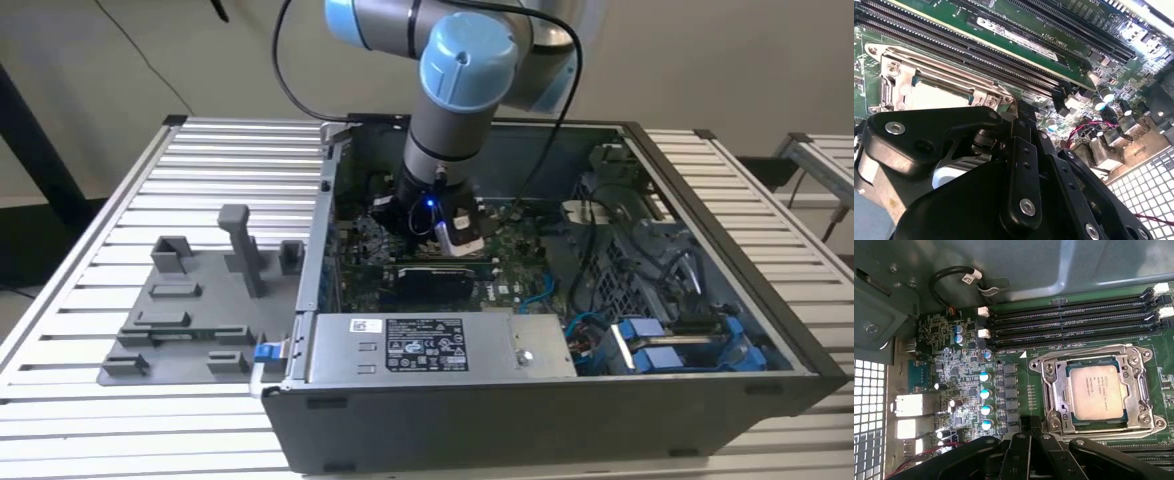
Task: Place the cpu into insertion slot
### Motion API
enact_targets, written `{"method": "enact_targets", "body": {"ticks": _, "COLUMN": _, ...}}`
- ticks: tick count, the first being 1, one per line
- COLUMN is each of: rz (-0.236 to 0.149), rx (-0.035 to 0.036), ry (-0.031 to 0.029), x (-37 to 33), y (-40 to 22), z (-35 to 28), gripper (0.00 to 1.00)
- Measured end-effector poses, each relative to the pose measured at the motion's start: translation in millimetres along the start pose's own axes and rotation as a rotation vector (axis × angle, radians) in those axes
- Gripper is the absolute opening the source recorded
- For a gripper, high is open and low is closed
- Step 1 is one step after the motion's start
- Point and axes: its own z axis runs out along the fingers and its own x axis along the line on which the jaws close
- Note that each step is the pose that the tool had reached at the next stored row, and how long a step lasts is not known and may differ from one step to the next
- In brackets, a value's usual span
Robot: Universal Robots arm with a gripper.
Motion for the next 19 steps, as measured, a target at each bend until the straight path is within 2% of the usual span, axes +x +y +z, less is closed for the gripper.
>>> {"method": "enact_targets", "body": {"ticks": 5, "rz": 0.0, "rx": -0.0006, "ry": 0.0008, "x": 0.5, "y": -1.0, "z": 0.5, "gripper": 0.11}}
{"method": "enact_targets", "body": {"ticks": 9, "rz": 0.001, "rx": -0.0001, "ry": 0.0041, "x": 0.3, "y": -4.3, "z": -0.4, "gripper": 0.11}}
{"method": "enact_targets", "body": {"ticks": 12, "rz": 0.001, "rx": 0.0002, "ry": 0.0055, "x": 0.4, "y": -4.3, "z": -2.2, "gripper": 0.11}}
{"method": "enact_targets", "body": {"ticks": 16, "rz": 0.002, "rx": 0.0002, "ry": 0.0062, "x": 2.4, "y": -1.1, "z": -16.1, "gripper": 0.11}}
{"method": "enact_targets", "body": {"ticks": 18, "rz": 0.002, "rx": 0.0018, "ry": 0.006, "x": 4.7, "y": 2.8, "z": -33.1, "gripper": 0.11}}
{"method": "enact_targets", "body": {"ticks": 19, "rz": 0.002, "rx": 0.0025, "ry": 0.0059, "x": 5.2, "y": 3.7, "z": -37.0, "gripper": 0.11}}
